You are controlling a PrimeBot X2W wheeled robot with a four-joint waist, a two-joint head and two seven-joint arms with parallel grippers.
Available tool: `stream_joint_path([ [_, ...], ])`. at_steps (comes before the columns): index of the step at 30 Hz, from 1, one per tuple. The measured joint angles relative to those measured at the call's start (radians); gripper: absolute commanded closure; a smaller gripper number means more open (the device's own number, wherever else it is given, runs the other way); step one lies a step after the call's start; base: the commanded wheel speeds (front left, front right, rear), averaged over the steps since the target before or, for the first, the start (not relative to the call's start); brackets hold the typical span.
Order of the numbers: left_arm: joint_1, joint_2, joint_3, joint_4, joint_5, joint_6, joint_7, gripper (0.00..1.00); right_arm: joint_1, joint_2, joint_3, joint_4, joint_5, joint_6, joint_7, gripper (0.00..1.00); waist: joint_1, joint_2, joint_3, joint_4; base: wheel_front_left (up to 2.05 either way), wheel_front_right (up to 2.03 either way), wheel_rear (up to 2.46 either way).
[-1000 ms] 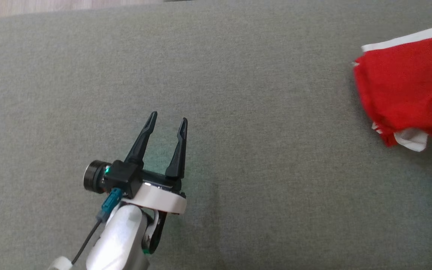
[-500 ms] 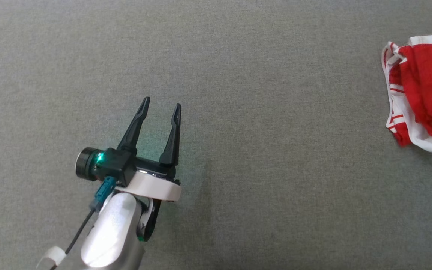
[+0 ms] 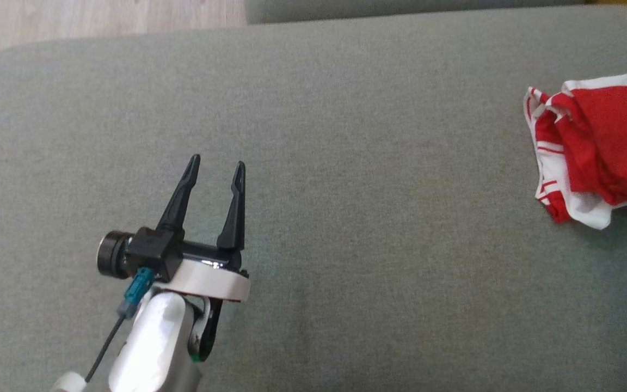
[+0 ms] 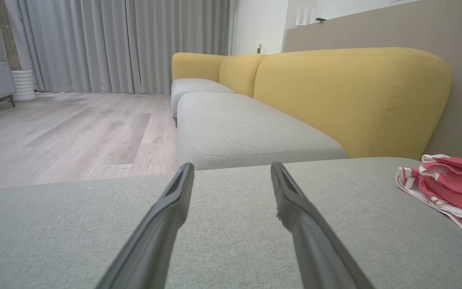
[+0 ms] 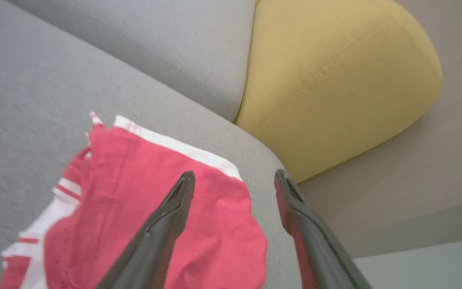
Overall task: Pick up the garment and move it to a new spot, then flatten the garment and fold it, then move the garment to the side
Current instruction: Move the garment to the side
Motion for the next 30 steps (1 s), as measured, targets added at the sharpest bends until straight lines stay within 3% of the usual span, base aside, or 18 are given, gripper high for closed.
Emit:
stream_joint_path([
  [4,0.021,0.0,0.004,-0.008,0.0,0.006,0.0,0.0,0.015,0.106,-0.066,-0.108,-0.002,0.0,-0.044,0.0,0.0,0.0,-0.04,0.004,0.0,0.0,0.0],
  [10,0.055,0.0,0.021,-0.045,0.004,0.014,0.0,0.0,0.113,0.348,-0.181,-0.266,0.003,0.0,-0.157,0.0,0.0,0.0,-0.097,0.021,0.0,0.0,0.0],
  [17,0.135,0.001,0.038,-0.116,0.038,0.04,0.0,0.0,0.287,0.577,-0.203,-0.342,0.01,0.0,-0.302,0.0,-0.0001,0.0,-0.161,0.044,0.0,0.0,0.0],
  [20,0.156,0.001,0.039,-0.12,0.028,0.041,-0.004,0.0,0.35,0.608,-0.212,-0.309,0.036,0.0,-0.37,0.0,-0.0001,0.0,-0.179,0.052,0.0,0.0,0.0],
  [30,0.238,0.002,0.039,-0.074,-0.04,0.03,-0.004,0.0,0.503,0.624,-0.153,-0.159,0.116,0.0,-0.525,0.0,0.0,0.0,-0.204,0.051,0.0,0.0,0.0],
])
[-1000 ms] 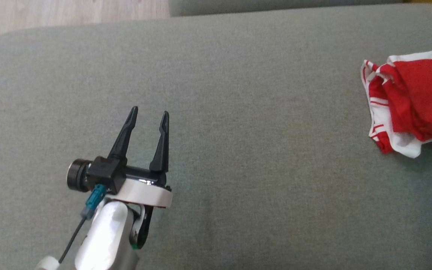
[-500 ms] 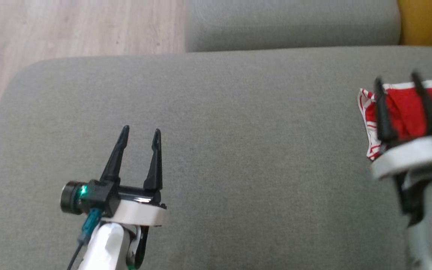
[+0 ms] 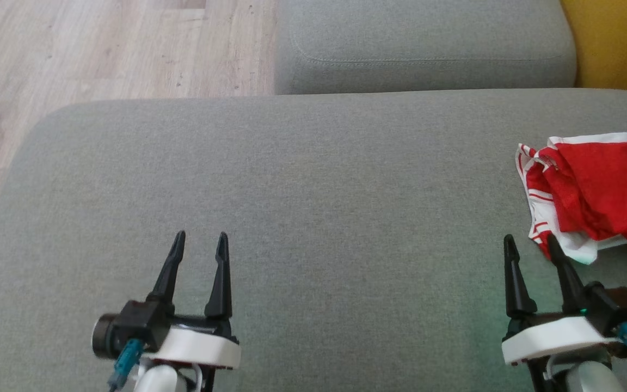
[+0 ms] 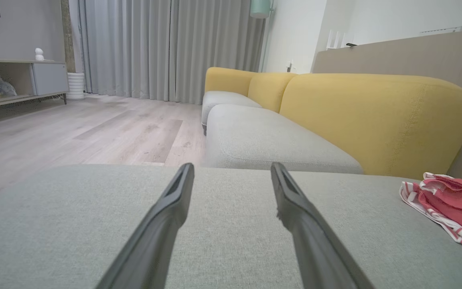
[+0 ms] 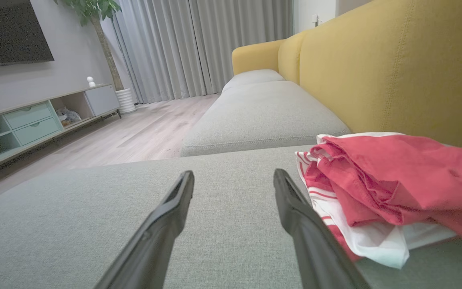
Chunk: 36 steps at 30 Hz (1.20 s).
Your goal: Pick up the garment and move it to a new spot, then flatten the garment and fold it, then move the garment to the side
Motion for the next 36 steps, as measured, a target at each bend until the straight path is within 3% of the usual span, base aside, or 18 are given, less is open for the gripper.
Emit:
stream_joint_path([
  [4,0.01,0.0,-0.001,0.028,-0.03,-0.018,0.0,0.0,0.001,0.0,0.016,0.016,0.015,0.0,-0.014,0.0,0.0001,0.0,-0.003,-0.01,0.0,0.0,0.0],
  [36,0.016,0.001,0.002,0.06,-0.058,-0.006,0.0,0.0,-0.002,0.0,0.046,0.028,0.034,0.0,-0.027,0.0,0.0001,0.0,-0.008,-0.019,0.0,0.0,0.0],
])
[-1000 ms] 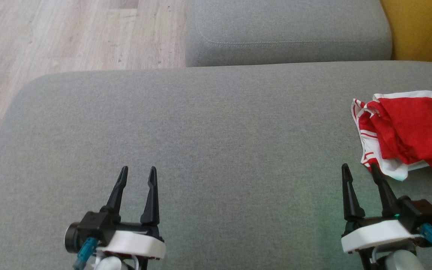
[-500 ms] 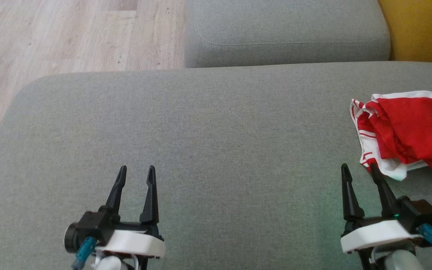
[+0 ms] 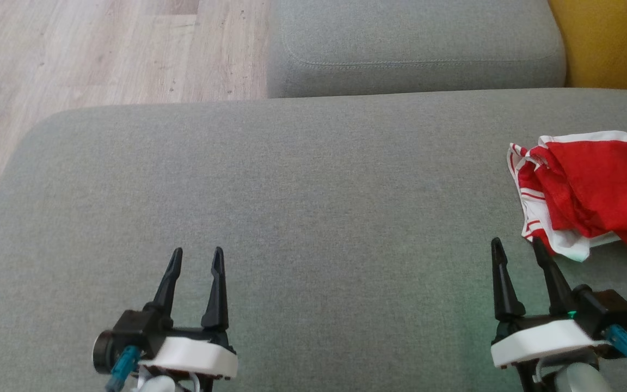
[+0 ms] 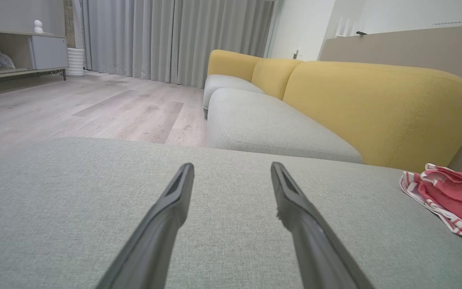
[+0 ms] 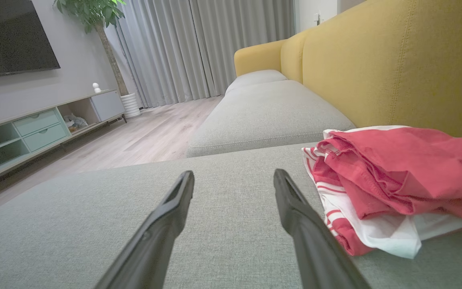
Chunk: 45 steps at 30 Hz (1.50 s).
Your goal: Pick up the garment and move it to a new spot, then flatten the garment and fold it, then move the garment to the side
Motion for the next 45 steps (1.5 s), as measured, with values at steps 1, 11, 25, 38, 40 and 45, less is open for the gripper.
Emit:
stream_joint_path([
  [1,0.0,0.0,0.001,0.0,0.0,0.001,0.0,0.0,0.0,0.0,0.001,0.0,0.0,0.0,0.0,0.0,0.0,0.0,0.0,0.0,0.0,0.0,0.0],
  [11,0.052,0.0,-0.004,0.075,-0.019,0.007,0.002,1.0,0.045,0.0,0.011,0.082,0.007,0.0,0.003,1.0,0.0,0.0,0.0,-0.002,0.0,0.0,0.0],
  [25,0.064,0.0,0.026,0.072,-0.175,-0.005,0.045,1.0,0.052,0.0,0.001,0.084,0.179,0.0,0.039,1.0,0.0,0.0,0.003,-0.008,0.0,0.0,0.0],
  [38,0.063,0.001,0.059,0.058,-0.309,-0.016,0.081,1.0,0.042,0.0,-0.013,0.074,0.328,0.0,0.073,1.0,0.0,0.0,0.005,-0.013,0.0,0.0,0.0],
  [40,0.062,0.001,0.063,0.056,-0.329,-0.019,0.089,1.0,0.034,0.0,-0.016,0.073,0.351,0.0,0.076,1.0,0.0,0.0,0.005,-0.014,0.0,0.0,0.0],
  [45,0.056,0.001,0.08,0.052,-0.382,-0.021,0.102,1.0,0.03,0.0,-0.021,0.07,0.408,0.0,0.091,1.0,0.0,0.0,0.006,-0.016,0.0,0.0,0.0],
])
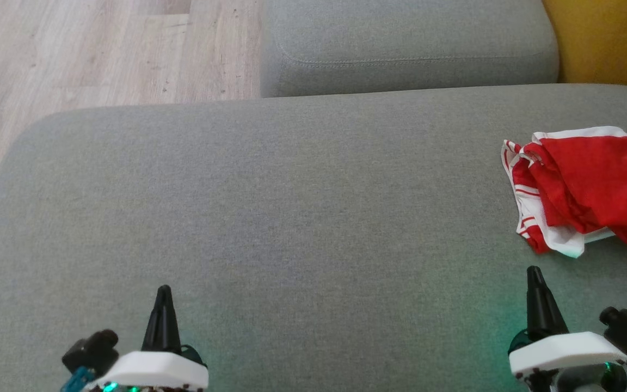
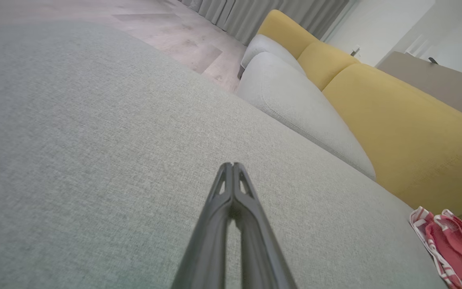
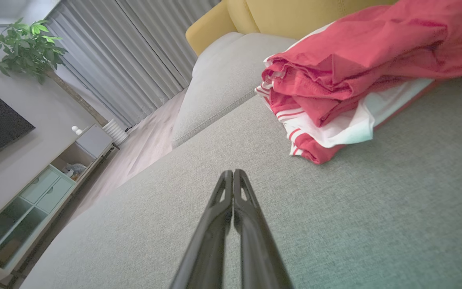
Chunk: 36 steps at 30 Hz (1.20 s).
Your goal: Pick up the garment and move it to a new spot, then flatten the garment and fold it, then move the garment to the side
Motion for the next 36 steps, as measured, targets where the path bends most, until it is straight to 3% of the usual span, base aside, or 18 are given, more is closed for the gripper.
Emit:
stream_joint_path([
  [36,-0.018,0.0,0.094,-0.034,-0.363,-0.034,0.102,1.0,-0.04,-0.001,-0.049,-0.019,0.395,0.0,0.096,1.0,0.0,0.0,0.006,-0.014,0.0,0.0,0.0],
])
